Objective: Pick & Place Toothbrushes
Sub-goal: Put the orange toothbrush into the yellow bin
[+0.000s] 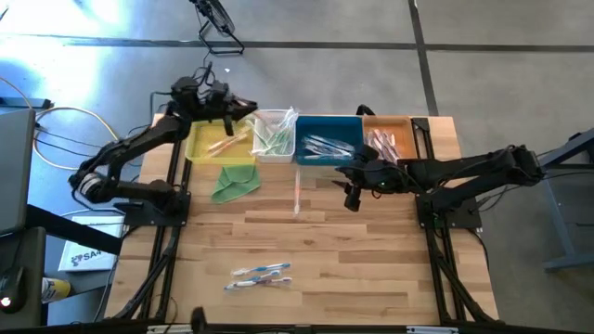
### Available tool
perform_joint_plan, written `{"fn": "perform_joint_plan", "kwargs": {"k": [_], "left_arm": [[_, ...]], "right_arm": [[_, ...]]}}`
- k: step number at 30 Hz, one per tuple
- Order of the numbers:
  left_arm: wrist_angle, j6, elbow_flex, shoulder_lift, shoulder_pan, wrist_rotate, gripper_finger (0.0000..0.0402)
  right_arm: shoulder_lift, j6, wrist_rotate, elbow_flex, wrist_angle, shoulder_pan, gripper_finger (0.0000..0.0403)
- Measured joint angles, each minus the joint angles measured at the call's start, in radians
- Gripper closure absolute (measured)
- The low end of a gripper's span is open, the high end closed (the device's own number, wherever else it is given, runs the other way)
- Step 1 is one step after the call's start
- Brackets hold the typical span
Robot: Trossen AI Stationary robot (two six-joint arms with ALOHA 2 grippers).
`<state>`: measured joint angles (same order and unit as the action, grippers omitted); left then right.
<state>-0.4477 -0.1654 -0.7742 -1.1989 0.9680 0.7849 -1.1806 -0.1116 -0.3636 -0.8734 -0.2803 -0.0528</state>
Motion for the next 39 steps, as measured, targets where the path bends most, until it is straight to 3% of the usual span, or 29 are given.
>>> {"fn": "perform_joint_plan", "kwargs": {"k": [6, 14, 18, 23, 29, 36, 39], "left_arm": [[0.367, 0.156, 0.0, 0.146, 0.071, -0.085, 0.0358], [0.47, 0.185, 0.0, 0.335, 0.197, -0.107, 0.0358], [0.651, 0.221, 0.0, 0.395, 0.279, -0.121, 0.0358], [0.881, 0.303, 0.005, 0.405, 0.329, -0.214, 0.0358], [0.812, 0.235, 0.072, 0.403, 0.328, -0.263, 0.0358], [0.764, 0.155, 0.188, 0.366, 0.314, -0.297, 0.0358], [0.621, 0.083, 0.259, 0.347, 0.274, -0.305, 0.0358]], "right_arm": [[-0.003, 0.002, 0.0, 0.0, 0.0, 0.0, 0.0269], [-0.003, 0.002, 0.0, 0.0, 0.0, 0.0, 0.0308], [-0.003, 0.002, 0.004, 0.0, 0.0, 0.0, 0.0323], [-0.003, 0.012, 0.004, 0.0, 0.0, 0.0, 0.0335], [-0.003, 0.032, 0.013, 0.0, 0.0, 0.0, 0.0338], [-0.003, 0.032, 0.116, 0.0, -0.001, 0.0, 0.0338], [-0.003, 0.035, 0.12, 0.001, -0.001, 0.0, 0.0338]]}}
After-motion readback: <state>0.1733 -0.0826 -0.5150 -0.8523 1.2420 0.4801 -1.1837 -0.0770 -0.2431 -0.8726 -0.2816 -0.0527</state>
